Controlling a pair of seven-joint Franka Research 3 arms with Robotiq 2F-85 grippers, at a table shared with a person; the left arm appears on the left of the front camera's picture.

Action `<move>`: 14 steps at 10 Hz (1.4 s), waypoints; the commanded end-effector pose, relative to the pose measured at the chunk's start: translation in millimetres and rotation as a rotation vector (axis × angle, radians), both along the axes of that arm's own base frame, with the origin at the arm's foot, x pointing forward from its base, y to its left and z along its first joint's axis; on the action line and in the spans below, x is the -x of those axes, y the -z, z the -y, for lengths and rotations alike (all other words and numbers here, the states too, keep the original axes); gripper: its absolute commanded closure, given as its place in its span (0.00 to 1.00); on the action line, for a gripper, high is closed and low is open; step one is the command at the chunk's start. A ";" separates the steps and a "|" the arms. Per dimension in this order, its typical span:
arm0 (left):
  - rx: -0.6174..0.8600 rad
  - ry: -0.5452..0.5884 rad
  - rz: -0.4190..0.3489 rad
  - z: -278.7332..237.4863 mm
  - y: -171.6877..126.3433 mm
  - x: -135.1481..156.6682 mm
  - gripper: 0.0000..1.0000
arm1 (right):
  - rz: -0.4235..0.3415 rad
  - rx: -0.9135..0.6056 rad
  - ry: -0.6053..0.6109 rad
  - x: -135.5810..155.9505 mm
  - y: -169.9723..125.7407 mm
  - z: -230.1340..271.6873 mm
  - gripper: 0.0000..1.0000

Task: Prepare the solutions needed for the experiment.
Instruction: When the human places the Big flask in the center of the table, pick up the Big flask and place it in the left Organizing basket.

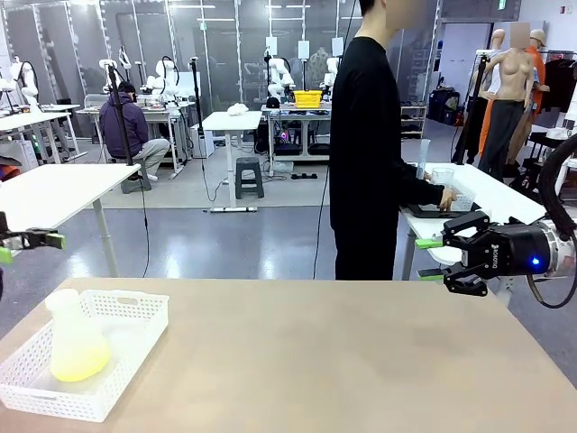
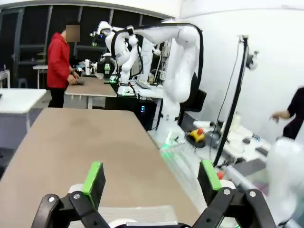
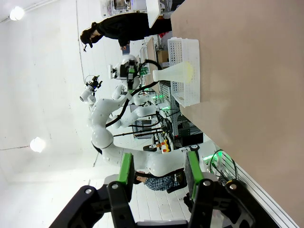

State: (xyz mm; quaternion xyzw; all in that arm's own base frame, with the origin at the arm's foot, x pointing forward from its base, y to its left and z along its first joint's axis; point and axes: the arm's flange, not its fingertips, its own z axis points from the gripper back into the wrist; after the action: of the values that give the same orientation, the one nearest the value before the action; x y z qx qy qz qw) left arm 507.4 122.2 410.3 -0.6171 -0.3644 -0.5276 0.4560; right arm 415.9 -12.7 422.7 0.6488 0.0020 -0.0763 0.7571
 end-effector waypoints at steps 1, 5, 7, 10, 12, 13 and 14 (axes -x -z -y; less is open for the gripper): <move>-0.125 -0.044 -0.231 0.9 -47.2 40.1 0.00 | 0.009 0.004 0.008 -0.3 -1.5 -0.5 0.44; -0.120 -0.069 -0.212 -4.8 -45.8 39.3 0.00 | 0.009 0.004 0.008 -0.3 -1.5 -0.5 0.44; -0.120 -0.069 -0.212 -4.8 -45.8 39.3 0.00 | 0.009 0.004 0.008 -0.3 -1.5 -0.5 0.44; -0.240 -0.152 -0.481 9.1 -51.5 108.2 0.00 | 0.009 0.004 0.008 -0.3 -1.5 -0.5 0.44; -0.368 -0.248 -0.681 8.4 -50.0 139.3 0.00 | 0.009 0.004 0.008 -0.3 -1.5 -0.5 0.44; -0.382 -0.265 -0.819 12.1 -47.6 150.4 0.00 | 0.009 0.004 0.008 -0.3 -1.5 -0.5 0.44; -0.390 -0.239 -1.008 17.5 -40.0 154.0 0.00 | 0.009 0.004 0.008 -0.3 -1.5 -0.5 0.44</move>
State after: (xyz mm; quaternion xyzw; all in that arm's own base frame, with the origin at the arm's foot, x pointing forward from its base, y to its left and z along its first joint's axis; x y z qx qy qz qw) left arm 355.3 119.5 446.4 -0.6320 -0.1230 -0.2258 0.7311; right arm 415.9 -12.5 422.8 0.6487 0.0020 -0.0761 0.7572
